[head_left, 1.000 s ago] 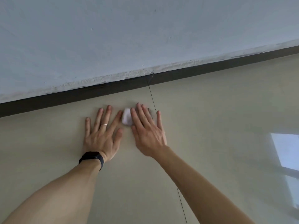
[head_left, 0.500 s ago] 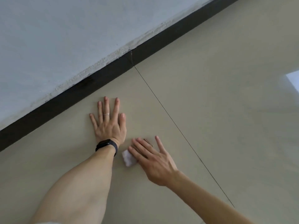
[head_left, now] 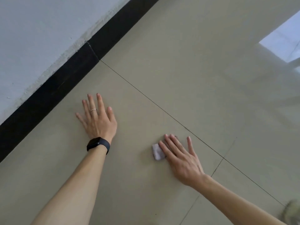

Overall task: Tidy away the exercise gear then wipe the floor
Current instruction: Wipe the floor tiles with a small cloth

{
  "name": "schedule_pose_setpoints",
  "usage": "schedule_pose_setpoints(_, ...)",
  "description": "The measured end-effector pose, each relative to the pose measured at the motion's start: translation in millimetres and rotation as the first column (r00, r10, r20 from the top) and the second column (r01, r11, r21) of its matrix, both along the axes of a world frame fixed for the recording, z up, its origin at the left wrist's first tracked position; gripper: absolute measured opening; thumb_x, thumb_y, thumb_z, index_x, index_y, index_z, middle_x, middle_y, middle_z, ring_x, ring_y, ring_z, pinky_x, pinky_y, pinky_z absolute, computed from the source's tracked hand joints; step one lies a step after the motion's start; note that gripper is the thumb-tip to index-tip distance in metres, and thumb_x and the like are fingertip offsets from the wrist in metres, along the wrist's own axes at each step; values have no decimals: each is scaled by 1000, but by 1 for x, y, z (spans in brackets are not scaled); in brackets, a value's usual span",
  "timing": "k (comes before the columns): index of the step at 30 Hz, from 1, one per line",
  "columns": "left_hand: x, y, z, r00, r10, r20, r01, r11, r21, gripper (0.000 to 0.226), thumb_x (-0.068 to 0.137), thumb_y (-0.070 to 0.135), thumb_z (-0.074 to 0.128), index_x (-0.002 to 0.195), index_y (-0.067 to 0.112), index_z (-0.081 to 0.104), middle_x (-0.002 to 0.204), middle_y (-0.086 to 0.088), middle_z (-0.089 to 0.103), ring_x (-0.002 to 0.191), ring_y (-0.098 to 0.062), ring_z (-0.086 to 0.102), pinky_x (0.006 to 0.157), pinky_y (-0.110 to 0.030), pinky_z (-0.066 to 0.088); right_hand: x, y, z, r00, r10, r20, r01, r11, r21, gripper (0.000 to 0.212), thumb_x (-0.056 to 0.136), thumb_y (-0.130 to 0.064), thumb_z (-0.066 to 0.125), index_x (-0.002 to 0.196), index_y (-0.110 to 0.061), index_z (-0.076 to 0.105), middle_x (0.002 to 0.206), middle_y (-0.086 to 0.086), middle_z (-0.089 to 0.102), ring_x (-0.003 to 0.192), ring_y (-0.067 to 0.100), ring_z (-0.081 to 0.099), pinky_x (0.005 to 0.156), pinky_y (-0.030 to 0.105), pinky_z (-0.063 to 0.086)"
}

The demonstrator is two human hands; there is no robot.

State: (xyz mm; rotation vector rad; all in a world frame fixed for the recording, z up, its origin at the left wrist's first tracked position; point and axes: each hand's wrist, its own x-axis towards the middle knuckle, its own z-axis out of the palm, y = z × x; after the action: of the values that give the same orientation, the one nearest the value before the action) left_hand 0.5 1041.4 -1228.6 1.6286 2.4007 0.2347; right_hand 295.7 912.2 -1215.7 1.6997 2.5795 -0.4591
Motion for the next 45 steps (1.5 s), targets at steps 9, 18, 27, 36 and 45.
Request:
schedule_pose_setpoints(9,145,-96,-23,898,-439,-6,439,898,-38,65,95,57,34,156,38,18,167,0,6,153,-25,5,119,-62,8,122,107,12,703,-705,88,708,686,-166,54,105,-40,16,157,-36,1,166,-9,-6,151,7,-11,118,59,-10)
schedule_pose_setpoints(18,144,-98,-26,908,-419,-25,419,908,0,64,95,58,35,155,40,22,166,1,12,153,-24,10,119,-58,7,82,-77,0,999,52,-6,-52,998,-19,71,96,-23,54,157,-32,20,165,-4,13,152,13,12,118,62,7)
schedule_pose_setpoints(27,143,-101,-19,933,-360,22,361,932,-36,60,97,56,30,155,42,21,166,2,7,153,-23,8,119,-59,6,76,-24,0,833,-552,26,553,832,-44,59,105,-30,30,159,-30,6,167,-3,-1,153,13,-5,117,65,3)
schedule_pose_setpoints(36,54,-181,-16,965,-253,-62,249,966,-61,58,95,55,35,152,46,27,166,1,14,152,-24,15,119,-59,10,52,53,-3,986,-164,42,166,984,-64,54,106,-35,24,158,-35,7,167,-4,-1,153,13,-3,119,58,-8)
schedule_pose_setpoints(45,-10,-197,-1,999,-13,-30,10,993,-117,61,96,56,27,155,42,20,167,2,7,153,-23,9,118,-61,11,-59,-41,-2,845,534,-21,-535,845,-17,63,99,-28,46,157,-21,22,165,3,13,153,24,10,117,63,3)
